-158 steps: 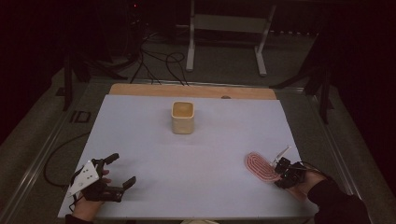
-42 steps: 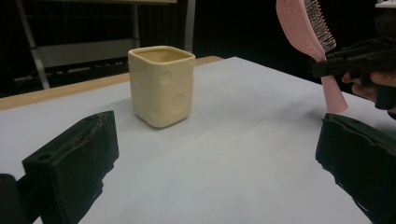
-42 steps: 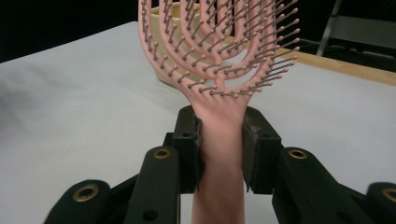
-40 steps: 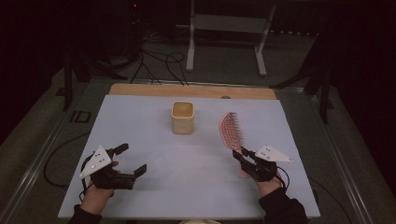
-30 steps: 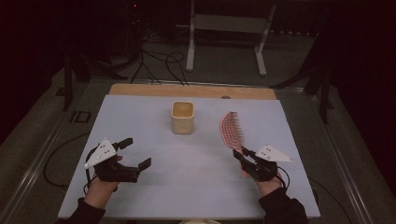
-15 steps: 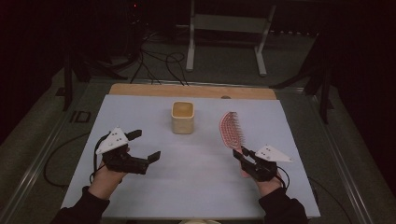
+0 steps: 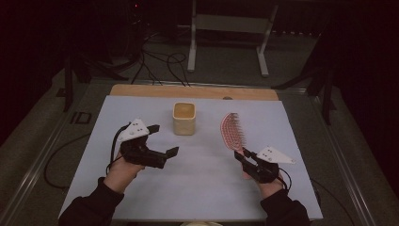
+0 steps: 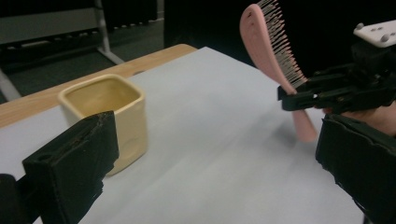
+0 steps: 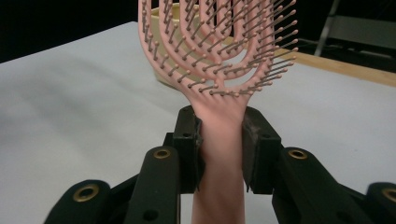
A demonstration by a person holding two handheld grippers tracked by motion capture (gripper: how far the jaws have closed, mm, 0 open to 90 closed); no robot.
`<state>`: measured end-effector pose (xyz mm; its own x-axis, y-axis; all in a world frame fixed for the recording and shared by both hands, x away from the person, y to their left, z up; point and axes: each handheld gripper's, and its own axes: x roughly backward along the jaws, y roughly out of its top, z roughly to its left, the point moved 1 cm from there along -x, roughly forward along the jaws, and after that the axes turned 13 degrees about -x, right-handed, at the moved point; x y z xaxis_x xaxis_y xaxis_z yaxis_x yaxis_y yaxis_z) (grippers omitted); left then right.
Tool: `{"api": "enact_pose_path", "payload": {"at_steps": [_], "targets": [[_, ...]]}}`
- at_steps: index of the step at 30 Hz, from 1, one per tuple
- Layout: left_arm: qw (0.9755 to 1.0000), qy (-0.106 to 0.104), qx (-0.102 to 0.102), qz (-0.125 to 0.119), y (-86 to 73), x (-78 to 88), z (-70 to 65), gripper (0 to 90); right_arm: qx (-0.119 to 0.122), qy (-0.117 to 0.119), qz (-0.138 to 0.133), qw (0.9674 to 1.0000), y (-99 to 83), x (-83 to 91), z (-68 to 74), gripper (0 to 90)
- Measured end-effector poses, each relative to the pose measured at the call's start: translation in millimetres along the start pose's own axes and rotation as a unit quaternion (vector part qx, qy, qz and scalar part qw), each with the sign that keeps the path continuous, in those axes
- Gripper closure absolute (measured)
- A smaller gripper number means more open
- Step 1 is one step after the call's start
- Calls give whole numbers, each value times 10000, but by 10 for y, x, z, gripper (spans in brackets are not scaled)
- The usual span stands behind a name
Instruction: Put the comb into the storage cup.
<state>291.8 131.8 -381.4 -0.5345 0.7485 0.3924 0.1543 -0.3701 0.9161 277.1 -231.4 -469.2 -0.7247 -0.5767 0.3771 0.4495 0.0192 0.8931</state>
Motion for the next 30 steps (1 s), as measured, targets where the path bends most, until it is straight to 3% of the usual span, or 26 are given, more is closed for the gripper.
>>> {"api": "enact_pose_path", "payload": {"at_steps": [8, 12, 17, 21, 25, 30], "targets": [[9999, -137, 33, 97, 185, -174, -61, 6, -18, 17, 9, 10000, 3, 4, 3, 706], [9993, -194, 290, 166, 272, -259, -82, 6, -24, 37, 3, 10000, 0, -2, 3, 706], [9986, -168, 431, 246, 349, -362, -129, 6, -15, 28, 9, 10000, 1, -3, 7, 706], [9974, -293, 577, 308, 421, -443, -177, 7, -39, 57, 2, 10000, 1, -3, 7, 706], [9973, -390, 543, 292, 508, -540, -266, 7, -47, 78, -6, 10000, 3, -5, 4, 706], [9976, -357, 565, 176, 594, -662, -333, 7, -64, 93, 10, 9999, 1, -4, 6, 706]]}}
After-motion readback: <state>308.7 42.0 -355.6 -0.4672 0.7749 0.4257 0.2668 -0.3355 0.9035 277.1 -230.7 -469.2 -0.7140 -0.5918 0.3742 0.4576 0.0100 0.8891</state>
